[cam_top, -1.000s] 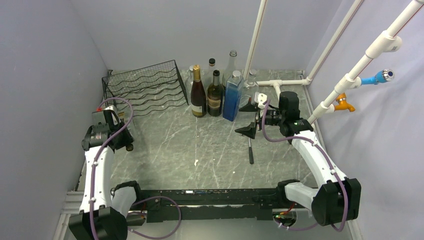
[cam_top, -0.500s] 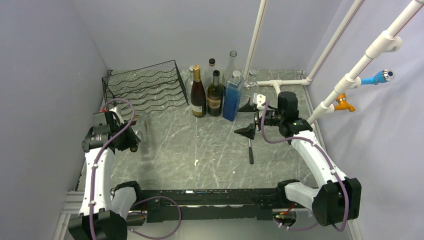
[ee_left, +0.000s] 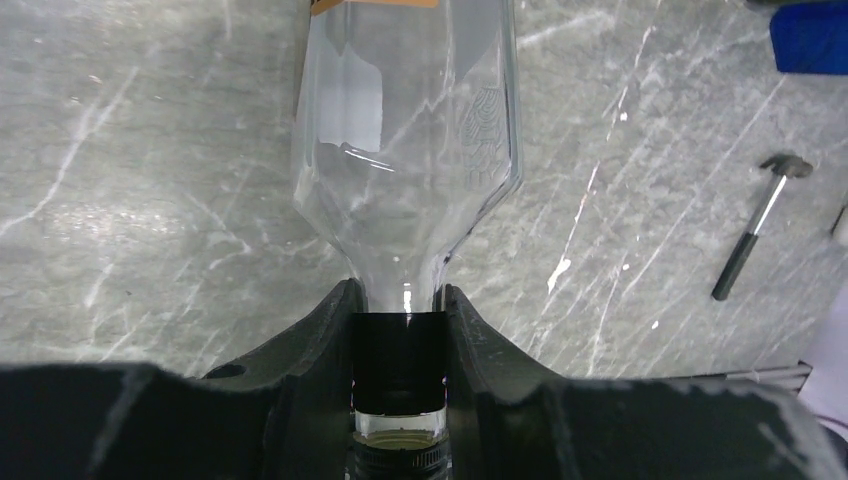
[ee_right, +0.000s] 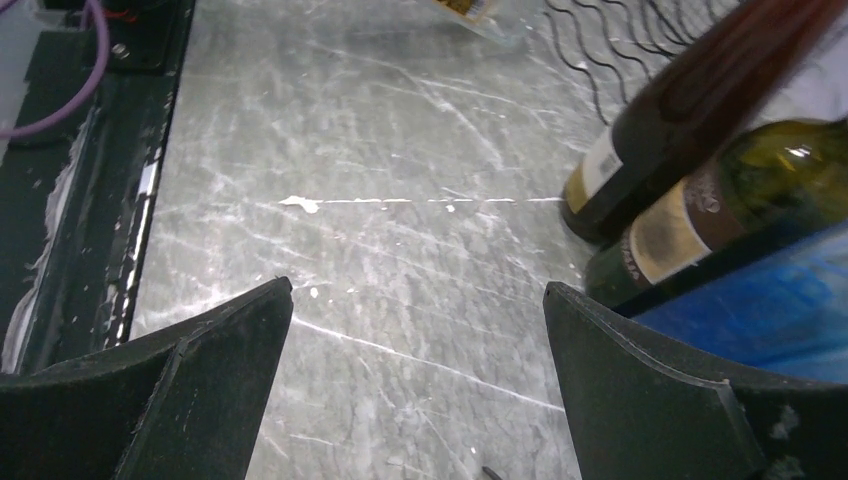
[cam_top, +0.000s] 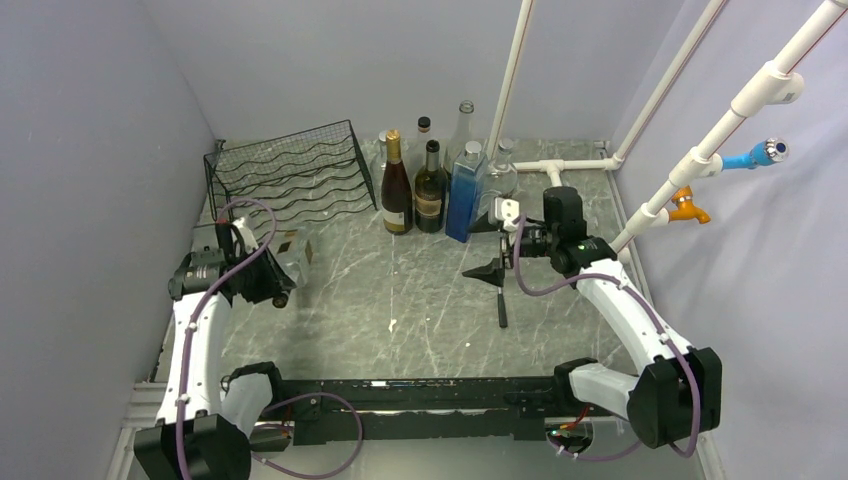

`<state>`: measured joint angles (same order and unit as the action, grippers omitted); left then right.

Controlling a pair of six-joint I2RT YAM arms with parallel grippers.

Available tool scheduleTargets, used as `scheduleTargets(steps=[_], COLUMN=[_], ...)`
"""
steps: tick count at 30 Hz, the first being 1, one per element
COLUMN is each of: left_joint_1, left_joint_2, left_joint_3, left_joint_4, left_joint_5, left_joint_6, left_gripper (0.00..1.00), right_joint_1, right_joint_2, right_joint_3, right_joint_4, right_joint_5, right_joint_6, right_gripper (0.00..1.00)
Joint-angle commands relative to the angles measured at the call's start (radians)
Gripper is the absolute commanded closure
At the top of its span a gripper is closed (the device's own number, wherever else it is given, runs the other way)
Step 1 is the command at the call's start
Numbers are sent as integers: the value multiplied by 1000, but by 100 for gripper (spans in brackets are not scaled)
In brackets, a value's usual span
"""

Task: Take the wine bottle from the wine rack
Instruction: Pick up the wine bottle from the wine rack.

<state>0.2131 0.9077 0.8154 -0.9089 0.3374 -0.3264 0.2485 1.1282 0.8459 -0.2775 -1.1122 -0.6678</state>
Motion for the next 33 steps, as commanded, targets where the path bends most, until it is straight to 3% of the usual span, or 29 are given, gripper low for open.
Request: scheduleTargets(steps=[1,10,19,33], left_joint_1=[-44,-166,-327,-464], left_joint_2=[-13,7,51,138], left_joint_3=[-5,41,106,157], left_joint_4=[-3,-82,-118,-64], left_joint_5=[125,154,195,316], left_joint_6=[6,1,-46,-143], left_gripper=[100,100,100,100], right_joint_1=[39,137,262,604], right_joint_2=[14,19,77,274], right_joint_3=[24,-12,60,274], right_joint_4=[-99,-203,-271,-82], right_joint_5=[-84,-114,27,440], right_joint_6=[-171,-445,-597,-356], right_gripper=[0,0,0,0])
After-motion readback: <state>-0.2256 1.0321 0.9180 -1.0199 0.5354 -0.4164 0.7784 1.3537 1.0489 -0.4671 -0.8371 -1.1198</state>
